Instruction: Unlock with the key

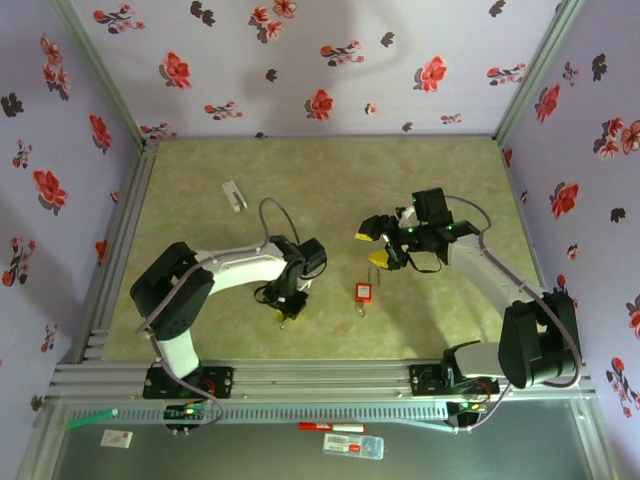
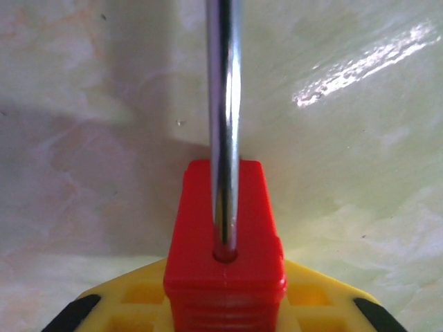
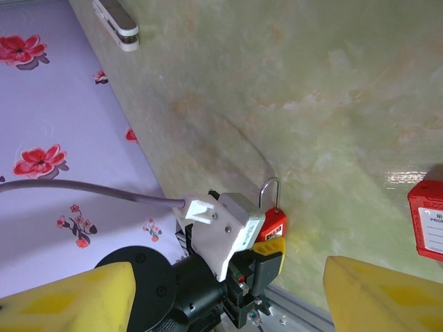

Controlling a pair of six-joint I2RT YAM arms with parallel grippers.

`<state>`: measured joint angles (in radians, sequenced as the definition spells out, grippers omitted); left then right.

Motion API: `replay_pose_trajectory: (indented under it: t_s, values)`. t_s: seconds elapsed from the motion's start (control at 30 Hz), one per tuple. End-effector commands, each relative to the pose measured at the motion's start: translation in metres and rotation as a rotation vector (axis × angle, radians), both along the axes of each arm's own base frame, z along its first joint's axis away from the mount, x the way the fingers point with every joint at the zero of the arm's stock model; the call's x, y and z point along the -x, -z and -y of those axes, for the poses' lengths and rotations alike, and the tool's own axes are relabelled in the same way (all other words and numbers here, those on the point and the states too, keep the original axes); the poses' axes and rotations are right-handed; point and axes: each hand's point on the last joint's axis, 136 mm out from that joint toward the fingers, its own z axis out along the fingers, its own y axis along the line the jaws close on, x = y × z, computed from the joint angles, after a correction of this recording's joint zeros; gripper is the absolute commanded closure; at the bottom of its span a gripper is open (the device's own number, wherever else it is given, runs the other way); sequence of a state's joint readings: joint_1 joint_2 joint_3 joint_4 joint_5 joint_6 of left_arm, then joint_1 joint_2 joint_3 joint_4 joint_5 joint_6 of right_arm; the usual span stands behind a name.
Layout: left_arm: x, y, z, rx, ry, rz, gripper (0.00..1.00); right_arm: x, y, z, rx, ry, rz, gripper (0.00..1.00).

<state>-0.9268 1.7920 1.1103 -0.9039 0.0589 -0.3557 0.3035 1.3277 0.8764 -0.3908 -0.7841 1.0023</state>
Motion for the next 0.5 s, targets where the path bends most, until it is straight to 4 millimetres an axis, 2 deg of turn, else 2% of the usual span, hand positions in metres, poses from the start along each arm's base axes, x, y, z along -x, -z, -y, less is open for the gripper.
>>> replay_pose_trajectory:
  t_s: [0.0, 0.13, 0.2, 0.3, 0.4, 0.47]
  values:
    - [0.011, 0.015, -0.026, -0.174, 0.052, -0.077, 1.00, -0.008, -0.019, -0.001, -0.016, 0.010, 0.058, 0.27]
    - [-0.005, 0.006, -0.036, -0.327, 0.055, -0.022, 1.00, -0.010, -0.021, -0.002, -0.022, 0.006, 0.062, 0.27]
    - [-0.011, 0.001, -0.030, -0.349, 0.049, 0.006, 0.79, -0.011, -0.021, -0.003, -0.030, 0.005, 0.061, 0.26]
    - [-0.015, -0.005, -0.015, -0.334, 0.033, 0.045, 0.56, -0.010, -0.021, -0.004, -0.035, 0.003, 0.057, 0.26]
    - [-0.013, -0.014, 0.007, -0.222, -0.027, 0.061, 0.39, -0.009, -0.020, -0.003, -0.035, 0.001, 0.054, 0.25]
    - [-0.014, -0.026, 0.017, -0.152, -0.069, 0.085, 0.32, -0.008, -0.021, -0.002, -0.033, -0.004, 0.056, 0.26]
